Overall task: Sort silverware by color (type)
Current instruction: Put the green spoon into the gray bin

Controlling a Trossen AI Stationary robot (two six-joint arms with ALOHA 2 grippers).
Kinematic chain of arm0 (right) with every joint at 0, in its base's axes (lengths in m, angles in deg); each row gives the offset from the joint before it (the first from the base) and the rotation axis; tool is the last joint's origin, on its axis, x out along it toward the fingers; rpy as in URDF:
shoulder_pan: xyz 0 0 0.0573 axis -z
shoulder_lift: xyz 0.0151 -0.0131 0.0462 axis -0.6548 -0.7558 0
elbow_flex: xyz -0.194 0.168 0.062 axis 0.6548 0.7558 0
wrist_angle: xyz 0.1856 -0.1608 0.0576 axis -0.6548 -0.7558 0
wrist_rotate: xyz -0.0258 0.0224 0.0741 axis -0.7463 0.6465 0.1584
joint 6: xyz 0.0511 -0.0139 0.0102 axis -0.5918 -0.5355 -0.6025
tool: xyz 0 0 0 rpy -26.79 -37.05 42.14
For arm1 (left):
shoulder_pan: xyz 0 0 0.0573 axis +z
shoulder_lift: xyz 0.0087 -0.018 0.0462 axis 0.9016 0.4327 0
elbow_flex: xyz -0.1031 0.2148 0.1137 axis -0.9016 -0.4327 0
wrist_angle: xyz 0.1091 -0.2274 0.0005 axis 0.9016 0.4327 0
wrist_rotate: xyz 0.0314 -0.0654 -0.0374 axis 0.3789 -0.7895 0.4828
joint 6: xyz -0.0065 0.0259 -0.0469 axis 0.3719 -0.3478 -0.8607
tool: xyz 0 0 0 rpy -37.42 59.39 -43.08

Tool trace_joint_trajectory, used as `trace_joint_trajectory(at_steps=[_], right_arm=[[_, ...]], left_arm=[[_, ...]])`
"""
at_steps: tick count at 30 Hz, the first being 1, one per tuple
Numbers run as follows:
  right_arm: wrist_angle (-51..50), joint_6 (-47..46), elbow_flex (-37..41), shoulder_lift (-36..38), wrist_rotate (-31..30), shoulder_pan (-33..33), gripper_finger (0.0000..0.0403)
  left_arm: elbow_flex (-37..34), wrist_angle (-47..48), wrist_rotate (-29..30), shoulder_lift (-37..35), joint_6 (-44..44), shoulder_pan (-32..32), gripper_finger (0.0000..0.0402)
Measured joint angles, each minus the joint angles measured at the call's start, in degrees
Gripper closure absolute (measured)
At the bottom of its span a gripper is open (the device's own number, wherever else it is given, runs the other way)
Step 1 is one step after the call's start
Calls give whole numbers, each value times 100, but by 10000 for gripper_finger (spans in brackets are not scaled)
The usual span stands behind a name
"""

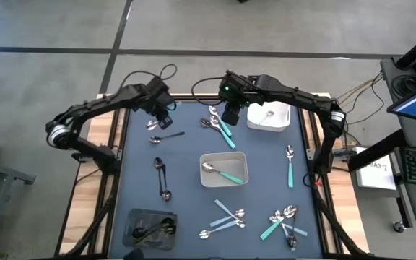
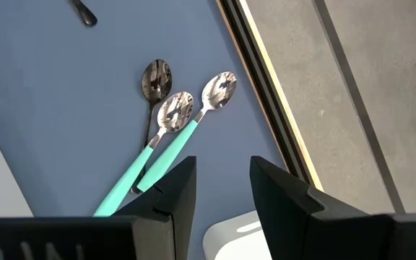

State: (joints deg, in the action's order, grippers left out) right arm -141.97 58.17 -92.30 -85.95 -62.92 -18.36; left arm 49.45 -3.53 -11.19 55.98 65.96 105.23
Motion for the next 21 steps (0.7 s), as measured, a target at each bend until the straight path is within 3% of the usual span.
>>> trace_joint_trajectory(at_steps=[8,15,21], right_arm=[[1,0,0,0,-2,-2,280],[-1,0,0,0,0,-2,280],[2,16,0,2,32,9,280]], left_arm=[[977,-269,-111,32,-467,-1484,378],[2193,-417,425,1126,-1042,-2778,375],[3264,-87,562,2085,-1399,-3212,375]])
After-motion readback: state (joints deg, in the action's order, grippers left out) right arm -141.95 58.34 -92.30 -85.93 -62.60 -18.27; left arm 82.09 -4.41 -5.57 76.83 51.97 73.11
